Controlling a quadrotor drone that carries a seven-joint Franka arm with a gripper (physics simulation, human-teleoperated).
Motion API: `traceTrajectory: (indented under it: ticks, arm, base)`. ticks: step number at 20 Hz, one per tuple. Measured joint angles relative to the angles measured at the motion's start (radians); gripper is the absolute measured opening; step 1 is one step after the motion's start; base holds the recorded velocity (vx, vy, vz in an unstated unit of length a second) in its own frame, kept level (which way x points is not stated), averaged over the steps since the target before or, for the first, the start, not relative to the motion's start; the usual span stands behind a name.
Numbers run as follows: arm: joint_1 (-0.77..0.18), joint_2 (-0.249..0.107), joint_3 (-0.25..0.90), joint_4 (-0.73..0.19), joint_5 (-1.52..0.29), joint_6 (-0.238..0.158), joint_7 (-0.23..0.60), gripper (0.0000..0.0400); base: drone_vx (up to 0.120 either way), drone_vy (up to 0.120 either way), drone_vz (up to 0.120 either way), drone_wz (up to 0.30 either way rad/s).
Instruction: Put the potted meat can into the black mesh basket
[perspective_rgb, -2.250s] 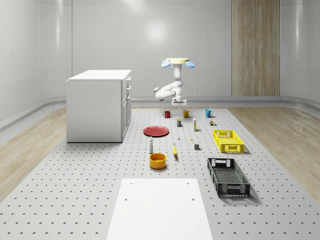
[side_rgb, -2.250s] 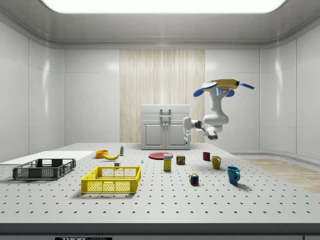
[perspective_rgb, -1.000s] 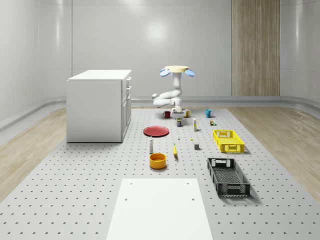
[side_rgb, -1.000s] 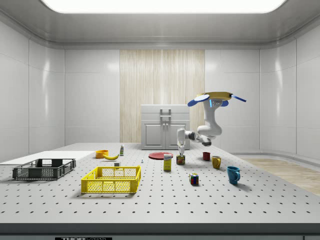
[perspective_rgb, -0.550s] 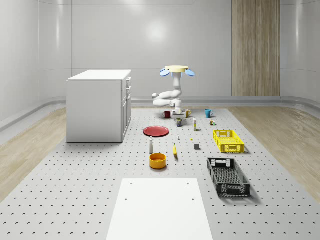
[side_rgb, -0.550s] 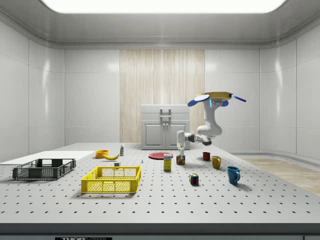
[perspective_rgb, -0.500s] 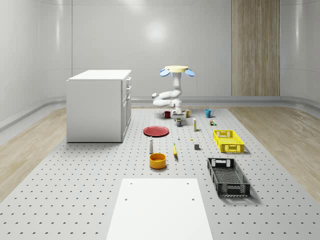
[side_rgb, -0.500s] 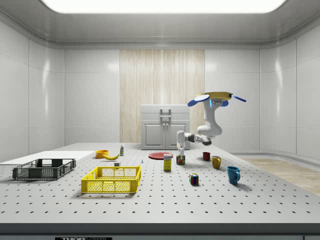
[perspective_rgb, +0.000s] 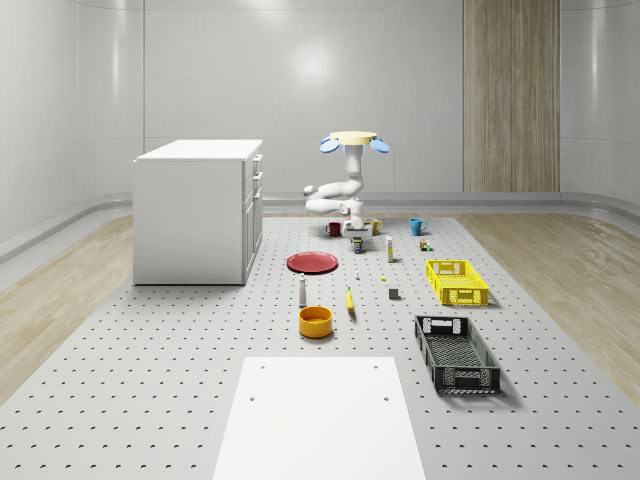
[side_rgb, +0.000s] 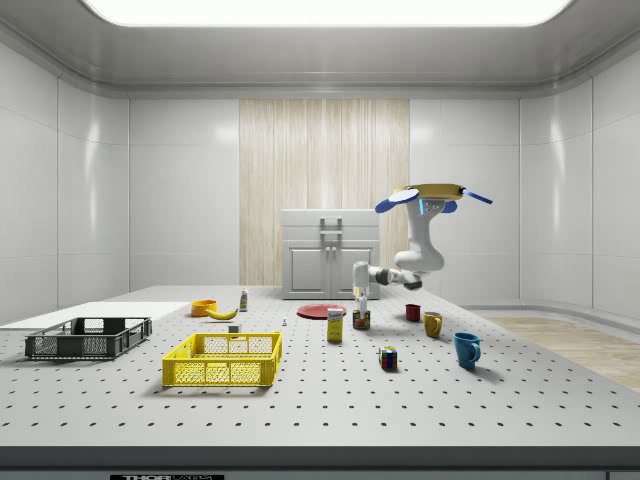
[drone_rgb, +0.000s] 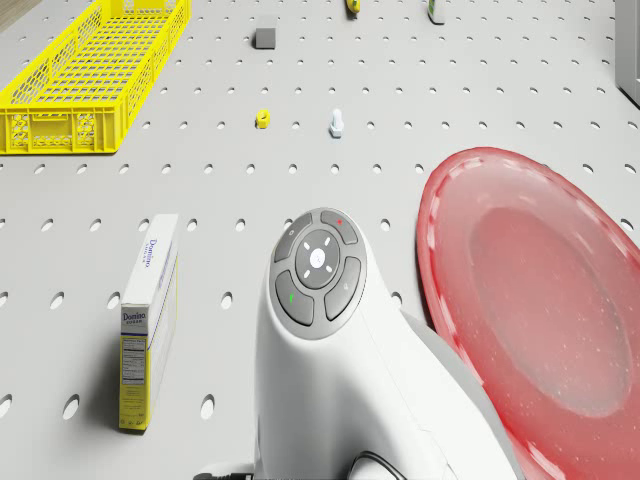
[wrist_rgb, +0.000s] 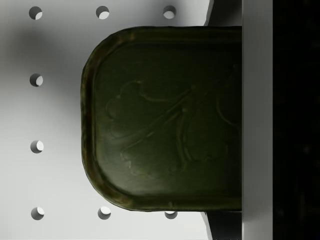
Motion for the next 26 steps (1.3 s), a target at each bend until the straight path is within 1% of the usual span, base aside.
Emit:
traceTrajectory:
  ticks: [5,6,8,16,17,23,26]
  arm:
    - [-0.007,-0.007,0.044,-0.008,0.044,-0.009,0.009,0.0286]
    - [-0.009,-0.008,0.058,-0.01,0.057,-0.013,0.013,0.0286]
    - [-0.013,-0.011,0.079,-0.013,0.079,-0.017,0.019,0.0285]
    - [-0.024,-0.031,0.12,-0.017,0.123,-0.01,0.033,0.0285]
    - [-0.025,-0.034,0.122,-0.017,0.126,-0.007,0.034,0.0285]
    - [-0.03,-0.053,0.13,-0.016,0.139,0.008,0.04,0.0285]
    - [-0.032,-0.062,0.133,-0.016,0.144,0.016,0.043,0.0285]
  base:
    - [0.0,0.0,0.008,0.0]
    - [0.0,0.0,0.12,0.0]
    - [0.02,0.1,0.12,0.0]
    - [0.12,0.12,0.12,0.0]
    - [0.12,0.08,0.0,0.0]
    - [0.12,0.0,0.0,0.0]
    - [0.12,0.0,0.12,0.0]
